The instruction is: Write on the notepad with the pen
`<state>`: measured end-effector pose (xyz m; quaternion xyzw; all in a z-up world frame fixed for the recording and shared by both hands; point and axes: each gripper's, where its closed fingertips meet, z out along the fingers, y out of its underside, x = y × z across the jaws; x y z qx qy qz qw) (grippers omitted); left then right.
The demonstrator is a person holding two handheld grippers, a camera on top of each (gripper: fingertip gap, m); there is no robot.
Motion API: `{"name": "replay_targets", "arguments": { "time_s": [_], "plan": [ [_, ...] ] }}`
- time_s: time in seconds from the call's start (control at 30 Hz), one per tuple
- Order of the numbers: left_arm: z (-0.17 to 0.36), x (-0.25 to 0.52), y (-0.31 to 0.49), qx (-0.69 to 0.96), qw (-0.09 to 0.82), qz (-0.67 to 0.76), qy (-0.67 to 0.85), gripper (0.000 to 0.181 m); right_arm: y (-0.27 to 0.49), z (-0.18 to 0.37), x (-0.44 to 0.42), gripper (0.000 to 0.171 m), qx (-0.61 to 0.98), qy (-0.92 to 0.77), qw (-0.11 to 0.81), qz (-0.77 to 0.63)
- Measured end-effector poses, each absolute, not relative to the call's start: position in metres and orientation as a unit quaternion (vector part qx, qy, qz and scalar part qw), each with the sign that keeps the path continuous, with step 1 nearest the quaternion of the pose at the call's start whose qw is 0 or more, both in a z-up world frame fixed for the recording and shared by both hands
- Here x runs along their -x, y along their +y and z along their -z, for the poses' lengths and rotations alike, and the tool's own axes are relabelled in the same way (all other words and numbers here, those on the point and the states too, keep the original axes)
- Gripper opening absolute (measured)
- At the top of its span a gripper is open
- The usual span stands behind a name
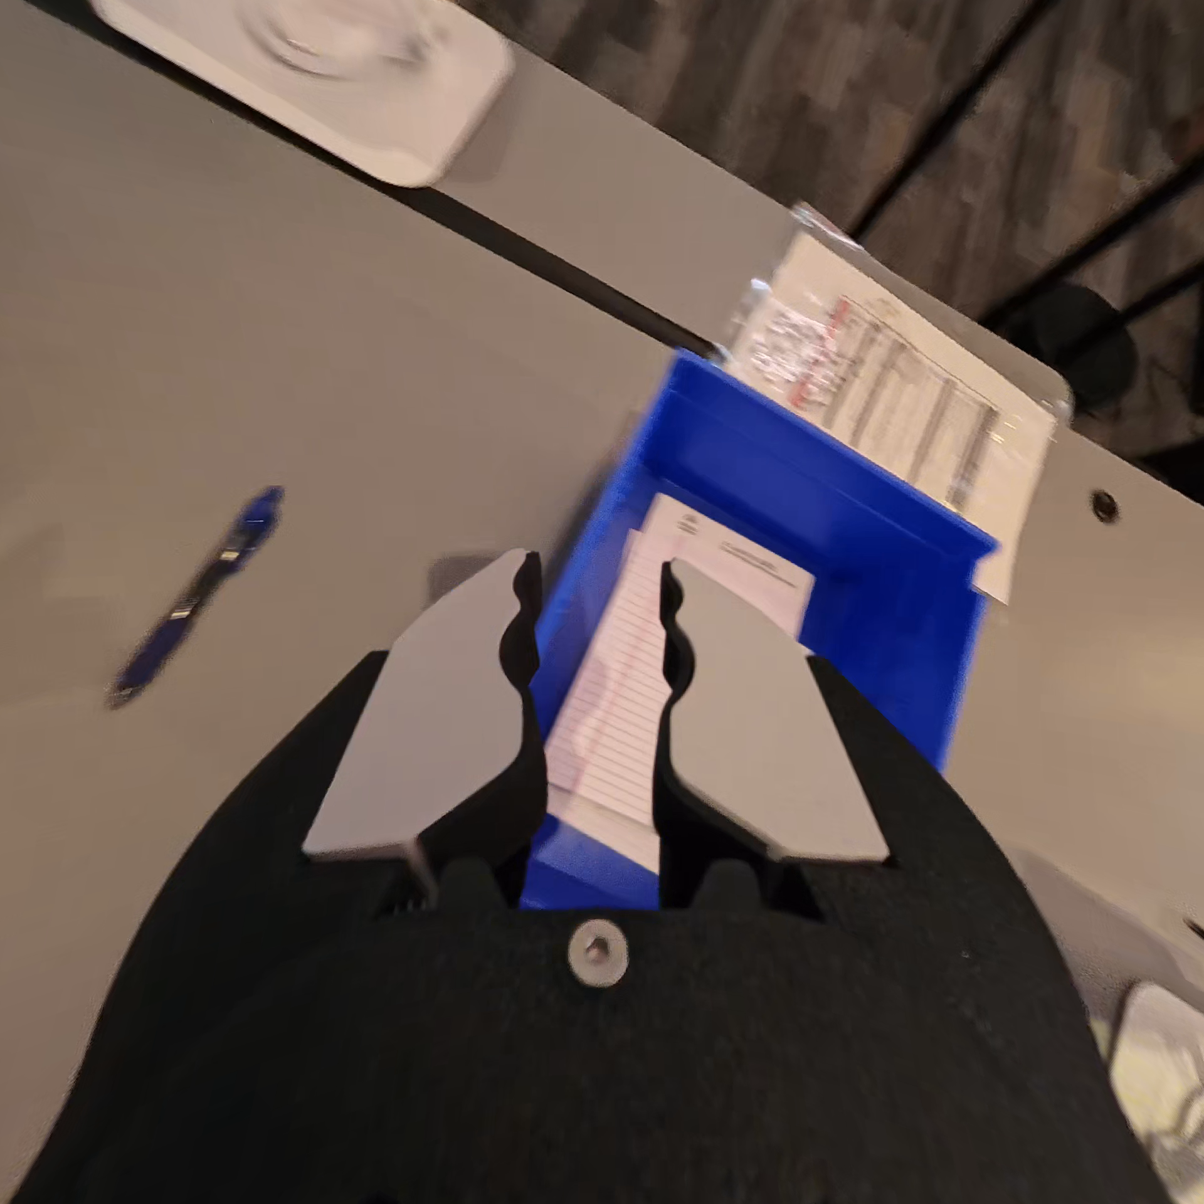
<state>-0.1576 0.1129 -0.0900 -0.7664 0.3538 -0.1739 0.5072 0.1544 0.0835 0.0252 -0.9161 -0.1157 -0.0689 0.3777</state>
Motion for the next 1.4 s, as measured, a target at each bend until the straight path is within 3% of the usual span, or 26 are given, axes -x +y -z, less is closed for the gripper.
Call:
{"name": "replay_targets", "arguments": {
  "time_s": [0.17,0.33,0.4,0.73,1.4],
  "plan": [
    [0.090,0.159,0.112,0.766,0.510,0.168,0.355,0.033,0.082,-0.017,-0.066,0.030,0.913,-0.183,0.365,0.005],
    [0.090,0.161,0.112,0.767,0.509,0.165,0.354,0.033,0.083,0.030,-0.004,0.028,0.927,-0.210,0.304,-0.062],
    [0.089,0.161,0.111,0.766,0.510,0.168,0.353,0.033,0.081,0.055,0.014,0.019,0.935,-0.218,0.268,-0.076],
    [0.084,0.160,0.107,0.760,0.513,0.171,0.361,0.033,0.089,0.143,0.031,0.033,0.966,-0.208,0.147,-0.037],
    [0.090,0.156,0.105,0.758,0.507,0.167,0.376,0.033,0.085,0.153,0.040,0.014,0.947,-0.285,0.149,-0.006]
  ]
}}
